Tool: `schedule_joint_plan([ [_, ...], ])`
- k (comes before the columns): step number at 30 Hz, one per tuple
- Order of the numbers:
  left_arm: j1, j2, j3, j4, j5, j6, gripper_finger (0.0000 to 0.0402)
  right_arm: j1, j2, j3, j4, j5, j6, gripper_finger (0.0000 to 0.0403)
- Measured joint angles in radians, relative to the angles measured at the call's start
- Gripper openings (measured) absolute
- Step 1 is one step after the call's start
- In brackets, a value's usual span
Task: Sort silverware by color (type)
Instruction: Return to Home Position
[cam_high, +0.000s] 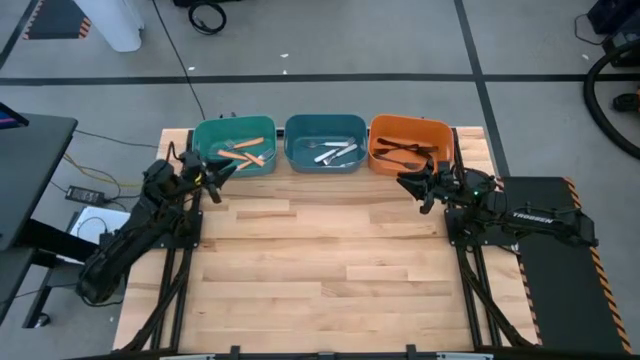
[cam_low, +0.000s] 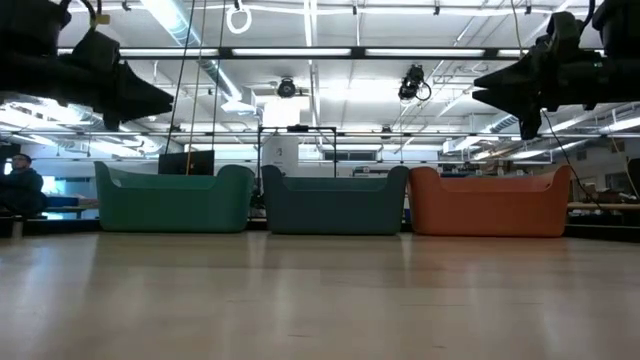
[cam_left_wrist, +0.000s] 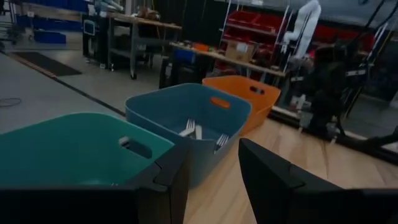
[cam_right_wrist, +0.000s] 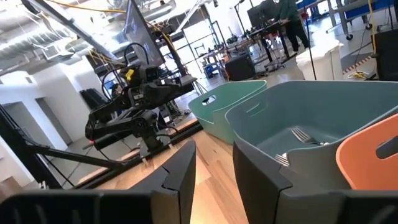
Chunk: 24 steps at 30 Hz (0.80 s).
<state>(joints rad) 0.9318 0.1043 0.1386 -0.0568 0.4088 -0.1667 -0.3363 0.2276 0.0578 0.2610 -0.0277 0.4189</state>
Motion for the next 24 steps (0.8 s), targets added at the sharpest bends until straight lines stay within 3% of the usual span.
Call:
schedule_joint_plan([
  [15, 0.0, 0.005, -0.066, 0.043, -0.011, 0.033, 0.0142, 0.0, 0.0, 0.0, -0.083, 0.034, -0.063, 0.0115],
  [24, 0.0, 0.08, -0.066, 0.027, -0.016, 0.055, 0.0141, 0.0, 0.001, 0.0, -0.151, 0.048, -0.063, 0.0115],
])
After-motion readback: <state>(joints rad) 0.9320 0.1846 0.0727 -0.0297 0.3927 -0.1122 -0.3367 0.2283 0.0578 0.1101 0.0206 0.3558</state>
